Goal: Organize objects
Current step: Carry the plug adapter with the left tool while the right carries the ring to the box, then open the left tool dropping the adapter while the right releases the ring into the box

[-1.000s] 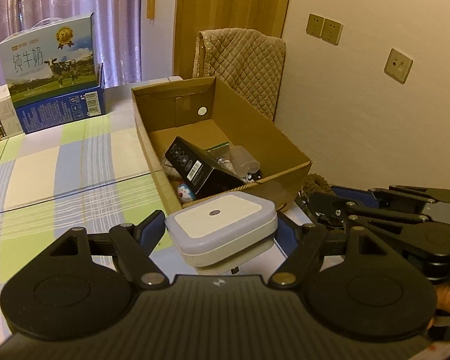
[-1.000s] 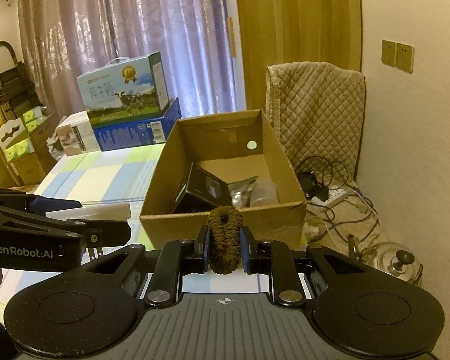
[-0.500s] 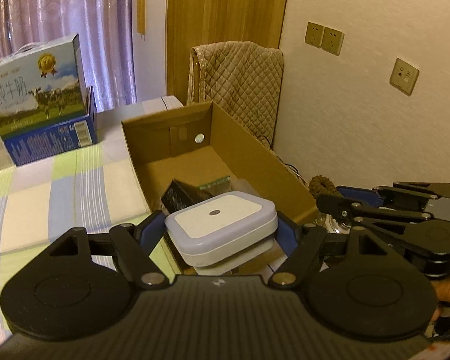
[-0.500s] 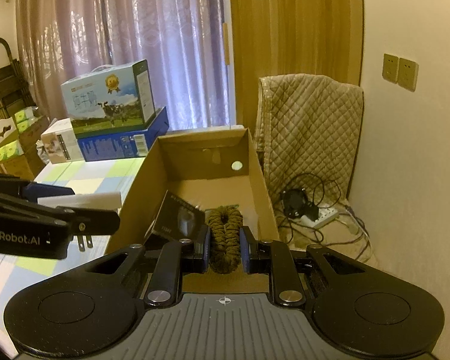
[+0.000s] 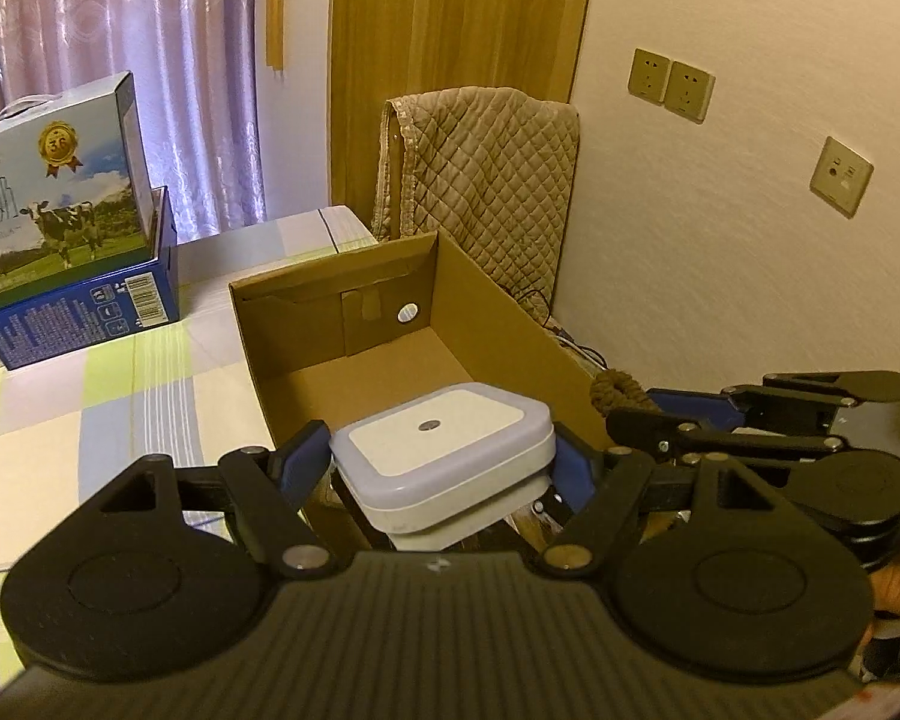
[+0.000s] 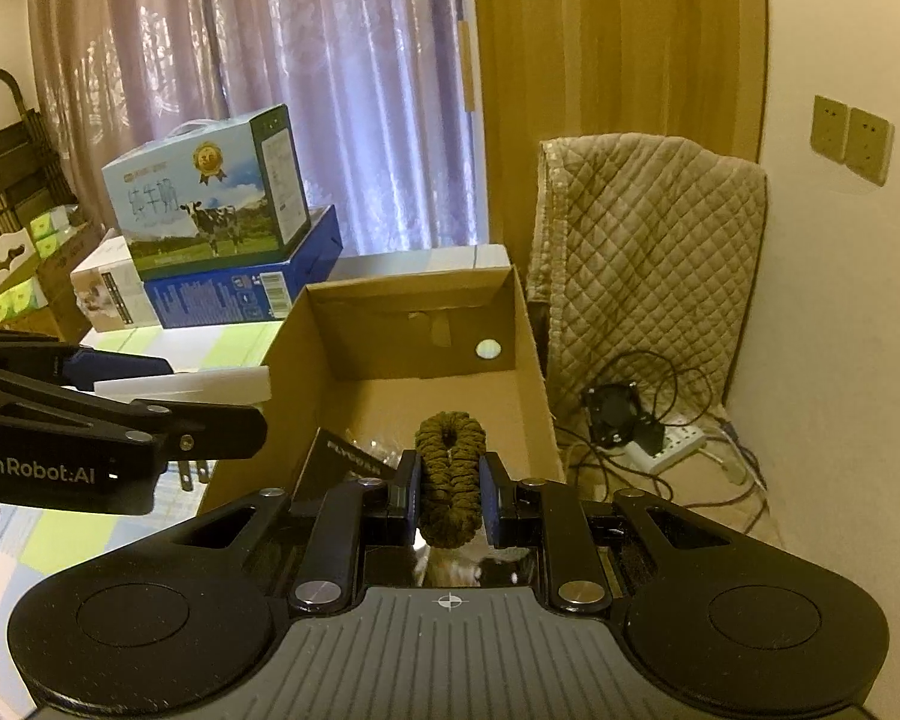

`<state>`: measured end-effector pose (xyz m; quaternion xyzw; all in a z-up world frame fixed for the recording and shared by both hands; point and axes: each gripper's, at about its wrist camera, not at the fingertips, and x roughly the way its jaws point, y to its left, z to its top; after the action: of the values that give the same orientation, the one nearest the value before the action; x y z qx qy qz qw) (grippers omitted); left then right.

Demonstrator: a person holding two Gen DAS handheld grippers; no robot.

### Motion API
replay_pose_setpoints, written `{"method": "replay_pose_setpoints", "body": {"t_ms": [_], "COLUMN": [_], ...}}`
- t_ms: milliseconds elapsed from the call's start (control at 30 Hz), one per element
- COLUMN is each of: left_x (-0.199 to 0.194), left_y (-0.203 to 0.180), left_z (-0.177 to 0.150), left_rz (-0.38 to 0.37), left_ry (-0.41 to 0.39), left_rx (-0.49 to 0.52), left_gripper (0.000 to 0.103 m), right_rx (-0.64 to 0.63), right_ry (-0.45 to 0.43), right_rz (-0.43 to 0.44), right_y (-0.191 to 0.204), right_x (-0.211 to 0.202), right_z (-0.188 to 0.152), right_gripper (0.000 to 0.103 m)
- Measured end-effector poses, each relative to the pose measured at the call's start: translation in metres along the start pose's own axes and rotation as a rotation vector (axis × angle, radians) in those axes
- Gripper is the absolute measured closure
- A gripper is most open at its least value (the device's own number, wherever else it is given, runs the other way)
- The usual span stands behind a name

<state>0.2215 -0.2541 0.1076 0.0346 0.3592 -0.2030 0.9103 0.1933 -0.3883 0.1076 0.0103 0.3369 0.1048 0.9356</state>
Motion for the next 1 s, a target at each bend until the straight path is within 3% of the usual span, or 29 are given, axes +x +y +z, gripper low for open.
{"method": "replay_pose_setpoints", "body": {"t_ms": [500,933,967,1000], "left_x": [0.051,0.086,0.088,0.089], "left_y": [0.038,0.049,0.049,0.049], "left_z": [0.03,0.041,0.042,0.042], "left_rz": [0.009,0.018,0.027,0.043], "left_ry": [0.039,0.06,0.053,0.048], "left_rx": [-0.038,-0.05,-0.049,-0.049], "left_gripper": [0.03,0.029,0.028,0.019], "right_rx": [-0.015,-0.012,-0.013,-0.014], "right_ry": [0.022,0.04,0.041,0.043], "right_rz": [-0.012,-0.015,-0.015,-0.016], "right_y": [-0.002,-0.003,-0.003,-0.003], "right_x": [0.047,0.069,0.07,0.07], "right_z": [0.027,0.031,0.031,0.031], "right_gripper": [0.086,0.086,0.086,0.086]}}
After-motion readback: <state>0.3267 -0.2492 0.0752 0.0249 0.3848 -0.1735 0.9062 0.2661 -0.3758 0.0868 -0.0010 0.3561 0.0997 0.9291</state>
